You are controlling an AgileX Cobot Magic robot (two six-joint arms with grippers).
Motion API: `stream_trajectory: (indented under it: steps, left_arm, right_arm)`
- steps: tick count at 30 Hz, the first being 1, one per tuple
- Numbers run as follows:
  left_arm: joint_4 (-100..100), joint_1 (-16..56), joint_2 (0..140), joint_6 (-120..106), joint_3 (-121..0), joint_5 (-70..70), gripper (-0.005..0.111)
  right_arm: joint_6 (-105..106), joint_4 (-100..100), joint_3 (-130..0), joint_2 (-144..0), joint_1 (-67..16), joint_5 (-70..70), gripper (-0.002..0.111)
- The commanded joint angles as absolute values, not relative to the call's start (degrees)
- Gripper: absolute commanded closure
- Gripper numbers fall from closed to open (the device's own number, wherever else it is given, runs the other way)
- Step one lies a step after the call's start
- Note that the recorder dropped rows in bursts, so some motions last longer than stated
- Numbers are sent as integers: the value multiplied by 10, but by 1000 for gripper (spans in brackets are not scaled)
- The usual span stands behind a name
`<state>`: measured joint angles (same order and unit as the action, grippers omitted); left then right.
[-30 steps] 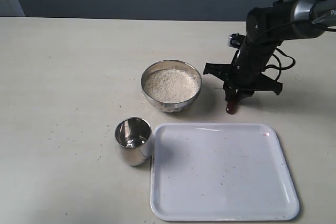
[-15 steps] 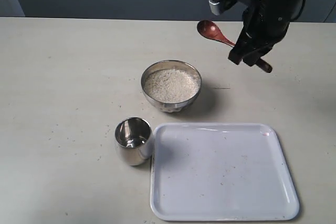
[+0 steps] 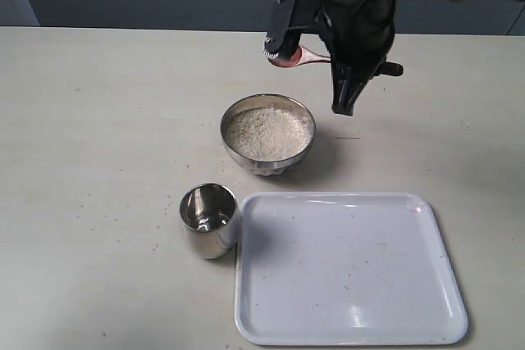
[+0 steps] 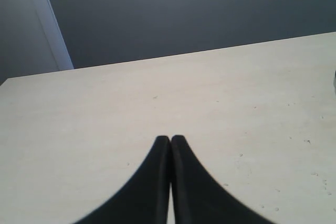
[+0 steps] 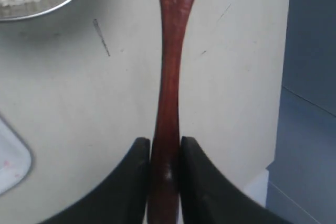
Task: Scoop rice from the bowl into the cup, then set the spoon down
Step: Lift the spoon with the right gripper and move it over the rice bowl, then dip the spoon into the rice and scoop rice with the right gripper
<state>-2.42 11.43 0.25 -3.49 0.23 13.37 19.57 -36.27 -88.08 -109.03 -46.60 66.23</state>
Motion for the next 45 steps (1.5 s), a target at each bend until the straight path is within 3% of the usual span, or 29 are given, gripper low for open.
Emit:
stream_trajectory:
  steps: [1, 45]
  left_arm:
    - [-25, 116, 0, -31, 0, 133, 106]
    - [-25, 116, 0, -31, 0, 133, 106]
  right_arm:
    - [170, -434, -883, -1134, -488, 665, 108]
    - [193, -517, -848, -1239, -561, 687, 108]
